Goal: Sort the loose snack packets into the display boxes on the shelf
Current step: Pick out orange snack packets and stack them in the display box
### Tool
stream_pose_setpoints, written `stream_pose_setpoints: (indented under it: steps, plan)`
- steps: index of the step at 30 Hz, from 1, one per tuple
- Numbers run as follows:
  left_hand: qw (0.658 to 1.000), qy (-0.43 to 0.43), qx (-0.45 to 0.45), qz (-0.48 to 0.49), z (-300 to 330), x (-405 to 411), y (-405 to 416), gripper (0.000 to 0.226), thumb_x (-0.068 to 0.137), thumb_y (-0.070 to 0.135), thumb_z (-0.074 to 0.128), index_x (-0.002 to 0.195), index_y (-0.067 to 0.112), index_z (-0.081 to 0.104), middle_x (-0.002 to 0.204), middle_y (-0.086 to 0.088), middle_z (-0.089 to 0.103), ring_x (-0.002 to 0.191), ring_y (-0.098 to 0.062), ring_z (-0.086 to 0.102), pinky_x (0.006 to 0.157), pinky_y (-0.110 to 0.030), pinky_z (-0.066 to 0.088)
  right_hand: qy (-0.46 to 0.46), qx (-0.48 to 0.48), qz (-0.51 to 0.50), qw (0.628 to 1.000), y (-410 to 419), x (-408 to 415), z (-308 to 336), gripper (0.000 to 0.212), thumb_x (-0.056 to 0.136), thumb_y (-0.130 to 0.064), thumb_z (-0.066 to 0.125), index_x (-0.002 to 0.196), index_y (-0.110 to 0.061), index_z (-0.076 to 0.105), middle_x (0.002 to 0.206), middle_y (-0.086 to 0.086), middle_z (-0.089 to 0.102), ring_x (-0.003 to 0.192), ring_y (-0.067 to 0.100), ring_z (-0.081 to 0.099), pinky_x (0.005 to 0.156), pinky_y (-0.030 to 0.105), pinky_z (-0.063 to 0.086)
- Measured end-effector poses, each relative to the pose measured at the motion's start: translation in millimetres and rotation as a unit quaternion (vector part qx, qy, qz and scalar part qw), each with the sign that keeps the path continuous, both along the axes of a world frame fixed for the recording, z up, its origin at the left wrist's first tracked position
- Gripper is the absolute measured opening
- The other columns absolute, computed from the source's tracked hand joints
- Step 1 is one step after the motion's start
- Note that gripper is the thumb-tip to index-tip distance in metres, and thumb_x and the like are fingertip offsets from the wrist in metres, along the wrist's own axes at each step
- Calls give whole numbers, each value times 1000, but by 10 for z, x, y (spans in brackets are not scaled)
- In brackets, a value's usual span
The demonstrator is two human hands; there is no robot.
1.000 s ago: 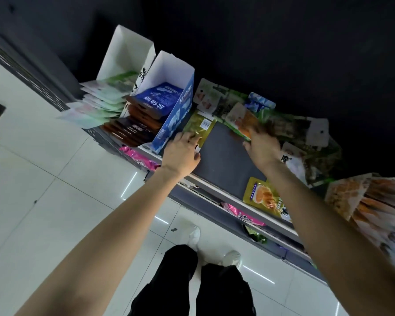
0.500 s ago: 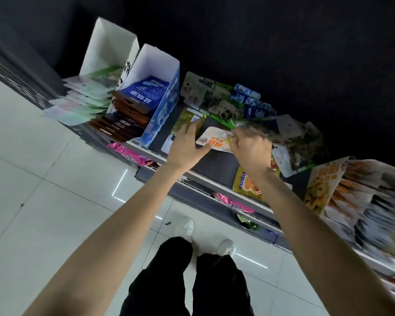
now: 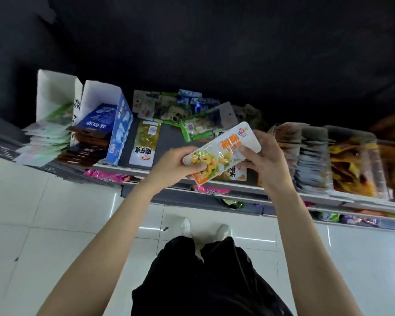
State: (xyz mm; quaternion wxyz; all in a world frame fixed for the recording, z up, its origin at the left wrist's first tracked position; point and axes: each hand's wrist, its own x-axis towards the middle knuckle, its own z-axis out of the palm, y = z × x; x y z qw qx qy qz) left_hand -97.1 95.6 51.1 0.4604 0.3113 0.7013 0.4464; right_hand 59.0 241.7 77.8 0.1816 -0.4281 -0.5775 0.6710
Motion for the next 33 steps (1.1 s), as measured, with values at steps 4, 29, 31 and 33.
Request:
stream_pose_setpoints:
  steps: [4, 29, 31, 33]
  plan:
    - [951, 234, -85, -182, 123, 145, 248, 42, 83, 35, 69, 122, 24, 62, 112, 7, 67, 102, -14, 61, 83, -26, 45, -169, 171, 171, 956, 88, 537, 13, 31, 80, -21, 74, 108, -13, 63, 94, -12, 69, 82, -7, 65, 71, 15, 50]
    - [879, 444, 27, -175, -402, 1058, 1962, 34, 98, 35, 45, 128, 26, 56, 135, 11, 52, 110, -8, 58, 88, -26, 47, -306, 664, 106, 674, 1587, 822, 110, 44, 63, 9, 71, 97, -19, 71, 76, 7, 70, 52, 28, 64, 41, 27, 45]
    - [871, 460, 34, -168, -386, 1060, 1976, 33, 98, 34, 45, 127, 26, 58, 132, 9, 55, 113, -9, 56, 89, -25, 45, -331, 670, 170, 643, 1630, 699, 55, 48, 55, 9, 73, 92, -21, 71, 70, 4, 67, 45, 27, 61, 40, 25, 42]
    - [866, 472, 39, -159, -367, 1055, 1990, 32, 98, 34, 45, 126, 27, 58, 131, 9, 56, 114, -9, 55, 87, -24, 45, -341, 664, 203, 634, 1684, 651, 32, 46, 53, 7, 75, 89, -22, 71, 66, 1, 65, 41, 25, 58, 40, 23, 39]
